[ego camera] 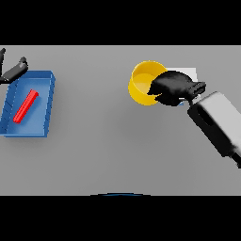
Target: Pick up the red beaker and tilt it to pour out 1 green nut into yellow bowl. Pick up the yellow bowl and place it on the metallic measuring scale.
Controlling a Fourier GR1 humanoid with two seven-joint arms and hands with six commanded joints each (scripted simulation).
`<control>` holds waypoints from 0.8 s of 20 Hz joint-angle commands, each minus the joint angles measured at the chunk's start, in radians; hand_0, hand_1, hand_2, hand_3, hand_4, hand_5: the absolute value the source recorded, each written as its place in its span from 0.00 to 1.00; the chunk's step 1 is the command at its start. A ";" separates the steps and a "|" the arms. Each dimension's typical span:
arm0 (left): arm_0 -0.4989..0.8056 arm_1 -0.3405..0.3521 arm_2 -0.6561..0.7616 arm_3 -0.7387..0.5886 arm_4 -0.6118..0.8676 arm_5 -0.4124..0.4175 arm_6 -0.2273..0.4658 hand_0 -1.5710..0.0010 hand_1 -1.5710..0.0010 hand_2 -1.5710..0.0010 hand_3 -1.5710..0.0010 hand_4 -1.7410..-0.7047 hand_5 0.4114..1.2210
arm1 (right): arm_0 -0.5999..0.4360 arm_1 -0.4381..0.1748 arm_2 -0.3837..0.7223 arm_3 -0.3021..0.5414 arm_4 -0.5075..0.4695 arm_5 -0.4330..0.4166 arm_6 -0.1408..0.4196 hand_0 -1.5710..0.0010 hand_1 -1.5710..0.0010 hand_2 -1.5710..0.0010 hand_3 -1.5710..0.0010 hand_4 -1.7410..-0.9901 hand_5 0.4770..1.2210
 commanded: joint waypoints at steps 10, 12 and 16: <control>0.003 -0.001 0.008 -0.014 0.017 0.009 0.030 1.00 1.00 1.00 1.00 0.90 0.42 | -0.078 -0.040 -0.022 0.245 0.024 -0.099 -0.064 0.00 0.02 0.00 0.12 0.02 1.00; 0.018 0.020 0.013 -0.027 0.019 0.016 0.037 1.00 1.00 1.00 1.00 0.89 0.43 | -0.084 -0.044 -0.036 0.319 0.034 -0.129 -0.023 0.02 0.07 0.03 0.08 0.02 1.00; 0.019 0.018 0.003 -0.039 0.016 0.023 0.071 1.00 1.00 1.00 1.00 0.88 0.44 | -0.099 -0.037 -0.043 0.425 0.037 -0.177 -0.065 0.04 0.12 0.07 0.03 0.02 1.00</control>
